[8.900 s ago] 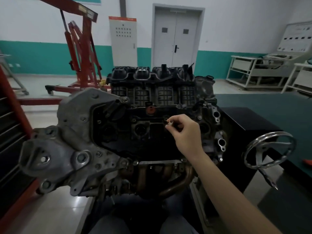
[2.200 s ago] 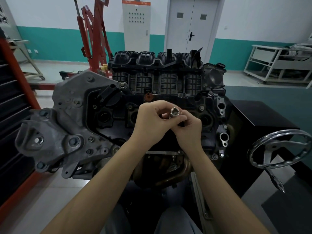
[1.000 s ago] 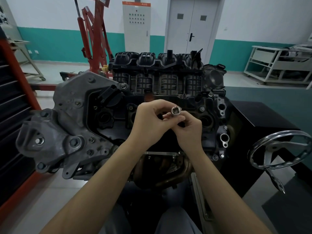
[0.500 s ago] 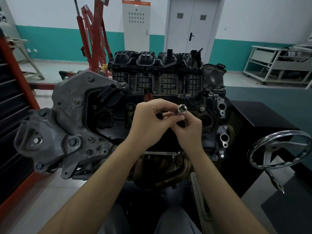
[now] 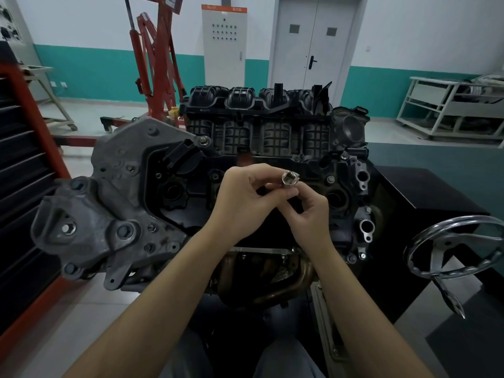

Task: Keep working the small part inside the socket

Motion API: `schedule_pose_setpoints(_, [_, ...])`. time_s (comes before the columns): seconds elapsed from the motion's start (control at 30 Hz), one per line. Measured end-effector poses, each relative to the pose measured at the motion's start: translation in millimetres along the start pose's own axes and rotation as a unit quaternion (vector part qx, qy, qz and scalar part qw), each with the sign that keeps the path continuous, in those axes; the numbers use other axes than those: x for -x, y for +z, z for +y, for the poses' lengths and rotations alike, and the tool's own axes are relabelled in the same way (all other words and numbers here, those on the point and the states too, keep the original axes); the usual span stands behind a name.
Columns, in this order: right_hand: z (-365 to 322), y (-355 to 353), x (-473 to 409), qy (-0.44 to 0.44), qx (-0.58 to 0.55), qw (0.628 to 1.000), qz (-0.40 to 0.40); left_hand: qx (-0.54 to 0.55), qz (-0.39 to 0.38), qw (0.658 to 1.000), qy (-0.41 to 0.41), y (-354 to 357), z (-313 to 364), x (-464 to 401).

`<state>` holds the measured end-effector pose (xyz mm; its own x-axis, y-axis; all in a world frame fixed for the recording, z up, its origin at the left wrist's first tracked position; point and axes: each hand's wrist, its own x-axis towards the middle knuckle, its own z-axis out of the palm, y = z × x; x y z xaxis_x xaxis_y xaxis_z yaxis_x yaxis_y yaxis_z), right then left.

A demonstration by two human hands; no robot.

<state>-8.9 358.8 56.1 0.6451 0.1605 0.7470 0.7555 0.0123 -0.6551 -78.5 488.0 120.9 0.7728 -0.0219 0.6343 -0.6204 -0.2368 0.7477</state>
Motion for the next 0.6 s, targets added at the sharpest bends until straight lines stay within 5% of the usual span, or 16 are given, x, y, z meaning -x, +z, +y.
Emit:
schedule_pose_setpoints(0.13, [2.4, 1.6, 0.3, 0.022, 0.002, 0.999, 0.026, 0.062, -0.043, 0.997, -0.013, -1.3, 1.3, 0.3])
schedule_pose_setpoints(0.33, [1.7, 2.3, 0.7, 0.030, -0.011, 0.999, 0.034, -0.021, -0.001, 1.000, 0.008, -0.1, 2.4, 0.9])
schedule_pose_setpoints(0.6, [2.1, 2.8, 0.8, 0.036, -0.024, 0.999, 0.033, -0.005, 0.002, 1.000, 0.001, 2.4, -0.2, 4.4])
